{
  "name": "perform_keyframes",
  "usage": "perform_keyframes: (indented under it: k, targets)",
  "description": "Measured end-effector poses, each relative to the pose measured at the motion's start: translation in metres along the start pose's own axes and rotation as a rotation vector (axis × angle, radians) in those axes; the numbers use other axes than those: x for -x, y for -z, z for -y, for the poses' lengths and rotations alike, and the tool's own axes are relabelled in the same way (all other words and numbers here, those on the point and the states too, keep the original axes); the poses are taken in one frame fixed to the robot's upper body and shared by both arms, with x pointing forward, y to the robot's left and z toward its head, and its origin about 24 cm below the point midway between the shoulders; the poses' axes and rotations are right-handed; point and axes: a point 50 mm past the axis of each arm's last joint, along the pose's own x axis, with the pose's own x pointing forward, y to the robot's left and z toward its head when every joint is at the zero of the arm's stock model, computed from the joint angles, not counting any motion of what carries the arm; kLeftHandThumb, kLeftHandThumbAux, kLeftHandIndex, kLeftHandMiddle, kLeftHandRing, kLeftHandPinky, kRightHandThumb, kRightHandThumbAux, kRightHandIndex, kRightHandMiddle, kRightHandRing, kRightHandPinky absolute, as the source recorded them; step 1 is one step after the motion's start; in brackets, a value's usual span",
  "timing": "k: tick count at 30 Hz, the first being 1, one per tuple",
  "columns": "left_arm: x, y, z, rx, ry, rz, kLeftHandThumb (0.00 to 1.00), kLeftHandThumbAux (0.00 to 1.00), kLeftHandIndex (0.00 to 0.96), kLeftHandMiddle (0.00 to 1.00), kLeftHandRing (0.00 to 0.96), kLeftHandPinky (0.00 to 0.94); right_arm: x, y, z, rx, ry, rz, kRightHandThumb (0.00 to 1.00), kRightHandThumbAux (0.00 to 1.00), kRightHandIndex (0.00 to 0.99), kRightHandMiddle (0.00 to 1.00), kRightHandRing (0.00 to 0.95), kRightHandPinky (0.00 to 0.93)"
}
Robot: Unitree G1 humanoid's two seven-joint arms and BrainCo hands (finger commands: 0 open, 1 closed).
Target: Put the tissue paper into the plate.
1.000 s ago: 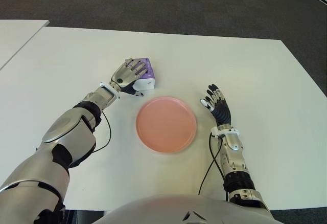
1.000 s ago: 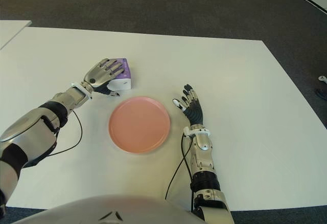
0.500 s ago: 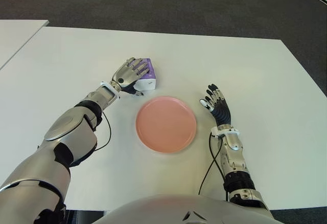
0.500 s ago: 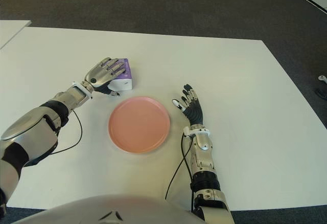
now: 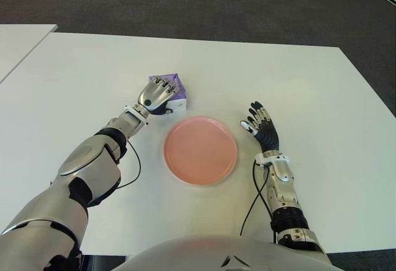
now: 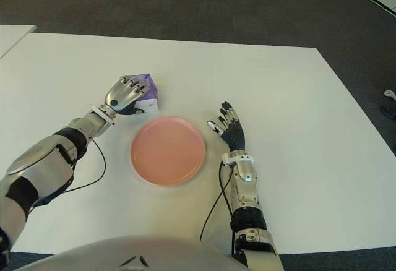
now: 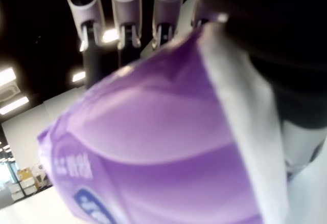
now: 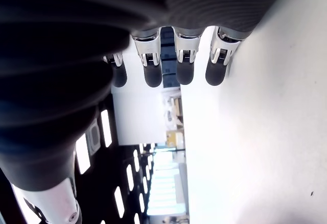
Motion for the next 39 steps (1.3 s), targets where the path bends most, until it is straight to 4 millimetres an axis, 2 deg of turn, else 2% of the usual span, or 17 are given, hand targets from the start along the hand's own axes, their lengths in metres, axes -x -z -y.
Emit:
perform_keyframes:
  k: [10, 39]
  targets:
    - [0.0001, -0.0026, 0.0006, -0.008, -0.01, 0.001, 0.848, 0.666, 0.404, 0.541, 0.797, 0.818, 0.0001, 0.0003, 0.0001, 0.0, 0.0, -0.001, 0.0, 0.762, 0.0, 0.0, 0.0, 0.0]
    - [-0.0007, -0.0046, 0.0018, 0.061, -0.007, -0.078, 0.848, 0.668, 0.401, 0.54, 0.833, 0.833, 0.0012, 0.0004, -0.0014, -0.005, 0.003, 0.0, 0.0, 0.751, 0.0, 0.0, 0.0, 0.0]
